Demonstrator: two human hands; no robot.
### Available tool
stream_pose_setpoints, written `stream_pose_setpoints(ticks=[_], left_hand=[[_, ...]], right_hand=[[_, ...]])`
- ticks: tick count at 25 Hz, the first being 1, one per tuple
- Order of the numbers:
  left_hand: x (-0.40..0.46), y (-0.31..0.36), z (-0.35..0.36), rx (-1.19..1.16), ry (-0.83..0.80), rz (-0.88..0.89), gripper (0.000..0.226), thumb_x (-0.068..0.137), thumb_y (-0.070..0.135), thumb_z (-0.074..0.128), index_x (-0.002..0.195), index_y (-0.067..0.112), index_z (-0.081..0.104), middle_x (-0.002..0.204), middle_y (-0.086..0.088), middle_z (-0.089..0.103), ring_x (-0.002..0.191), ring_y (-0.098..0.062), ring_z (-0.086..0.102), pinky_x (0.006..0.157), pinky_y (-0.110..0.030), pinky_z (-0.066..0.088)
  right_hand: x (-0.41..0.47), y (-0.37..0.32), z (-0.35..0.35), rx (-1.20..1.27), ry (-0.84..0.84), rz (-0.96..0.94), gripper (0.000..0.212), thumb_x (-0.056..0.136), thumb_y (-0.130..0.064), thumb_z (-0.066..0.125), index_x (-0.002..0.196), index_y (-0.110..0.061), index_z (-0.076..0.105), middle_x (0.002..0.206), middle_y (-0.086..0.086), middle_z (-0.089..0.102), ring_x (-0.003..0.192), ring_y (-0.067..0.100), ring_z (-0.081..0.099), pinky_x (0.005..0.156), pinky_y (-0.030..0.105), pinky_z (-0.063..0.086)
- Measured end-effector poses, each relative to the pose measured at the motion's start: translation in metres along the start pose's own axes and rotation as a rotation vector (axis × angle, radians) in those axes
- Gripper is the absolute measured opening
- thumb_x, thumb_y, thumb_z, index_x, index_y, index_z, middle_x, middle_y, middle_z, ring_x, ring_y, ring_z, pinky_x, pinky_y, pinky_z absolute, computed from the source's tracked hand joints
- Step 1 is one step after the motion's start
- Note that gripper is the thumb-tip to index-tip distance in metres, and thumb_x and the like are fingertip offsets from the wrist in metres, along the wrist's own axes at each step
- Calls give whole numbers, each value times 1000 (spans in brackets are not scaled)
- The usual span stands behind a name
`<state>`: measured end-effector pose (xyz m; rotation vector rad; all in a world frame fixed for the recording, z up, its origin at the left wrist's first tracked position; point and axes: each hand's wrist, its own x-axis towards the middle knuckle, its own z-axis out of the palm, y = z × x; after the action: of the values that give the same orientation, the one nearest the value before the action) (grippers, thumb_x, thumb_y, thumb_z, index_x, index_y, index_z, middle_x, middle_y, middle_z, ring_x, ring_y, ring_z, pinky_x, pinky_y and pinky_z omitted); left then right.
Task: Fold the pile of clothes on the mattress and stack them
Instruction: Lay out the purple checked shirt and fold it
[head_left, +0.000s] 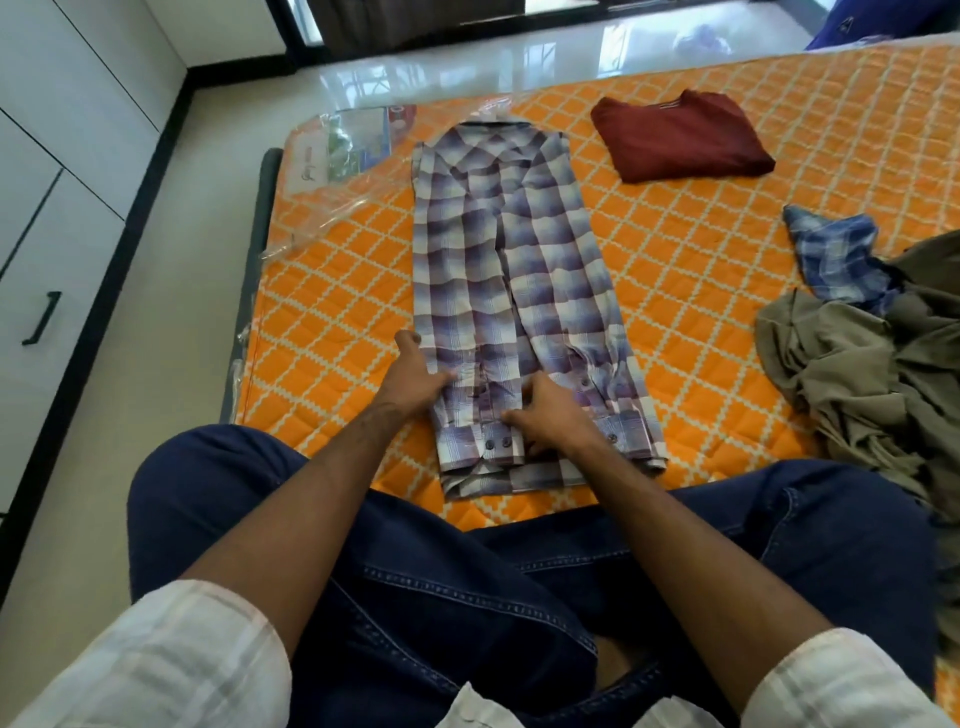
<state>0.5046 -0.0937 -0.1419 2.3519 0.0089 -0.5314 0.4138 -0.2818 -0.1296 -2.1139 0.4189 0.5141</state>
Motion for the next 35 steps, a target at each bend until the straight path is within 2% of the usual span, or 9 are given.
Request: stream_pose_setpoints(ticks=[2, 4, 6, 9, 14, 18, 23, 29, 35], left_hand=[[3, -7, -2, -2, -19, 32, 73, 90, 31, 75, 136, 9, 24, 140, -16, 44, 115, -36, 57, 78, -39, 48], [16, -8, -6, 195, 159, 111, 71, 89, 42, 73, 137, 9, 32, 137, -15, 42, 118, -34, 51, 90, -49, 49], [37, 5, -10, 434, 291, 232, 64, 93, 44, 66, 139, 10, 39, 140, -16, 41, 124, -35, 45, 96, -53, 46], [99, 35, -19, 650, 254, 464, 64, 94, 42, 61, 144, 9, 40, 153, -17, 35, 137, -37, 37, 107, -54, 38], [201, 50, -21, 837, 212, 549, 72, 102, 49, 34, 159, 8, 16, 166, -18, 12, 154, -35, 10, 122, -56, 13], [227, 22, -1, 804, 135, 575, 69, 100, 58, 15, 162, 27, 7, 168, -14, 3, 154, -38, 1, 122, -60, 8], [241, 29, -11, 719, 198, 598, 69, 101, 56, 19, 162, 25, 6, 169, -5, 2, 155, -26, 2, 124, -52, 5], [320, 48, -39, 834, 169, 552, 73, 102, 61, 12, 162, 19, 7, 169, -9, -4, 155, -25, -6, 124, -54, -2], [371, 74, -48, 868, 302, 539, 80, 94, 57, 15, 160, 12, 8, 168, -15, -1, 155, -30, -10, 122, -54, -12]], right_hand=[[1, 2, -3, -28, -17, 8, 31, 93, -27, 72, 110, -18, 48, 96, -1, 60, 77, 18, 69, 69, 41, 63], [9, 4, -14, -171, -1, -5, 29, 92, -32, 72, 107, -20, 51, 94, 0, 64, 75, 19, 70, 72, 45, 63], [27, -3, -29, -277, 93, -58, 26, 94, -38, 68, 106, -19, 54, 94, 1, 67, 79, 20, 69, 76, 47, 61], [89, -34, -50, -338, 320, -285, 30, 98, -30, 61, 123, -13, 55, 117, 8, 62, 100, 23, 60, 84, 40, 52], [217, -73, -50, -713, 399, -466, 64, 104, -36, 44, 160, -15, 20, 167, 10, 20, 152, 31, 19, 124, 46, 21], [269, -57, -43, -745, 321, -379, 64, 108, -51, 21, 163, -22, 5, 171, -1, -3, 156, 21, -8, 126, 51, -3], [287, -53, -50, -533, 430, -474, 70, 106, -48, 31, 163, -21, 0, 169, -1, -14, 156, 18, -11, 124, 50, -6], [335, -75, -88, -704, 291, -555, 72, 106, -57, 24, 163, -17, 3, 170, 5, -8, 156, 18, -8, 126, 47, -5], [397, -83, -126, -688, 362, -306, 79, 102, -67, 16, 162, -16, 10, 170, 6, 0, 157, 22, -1, 126, 43, -1]])
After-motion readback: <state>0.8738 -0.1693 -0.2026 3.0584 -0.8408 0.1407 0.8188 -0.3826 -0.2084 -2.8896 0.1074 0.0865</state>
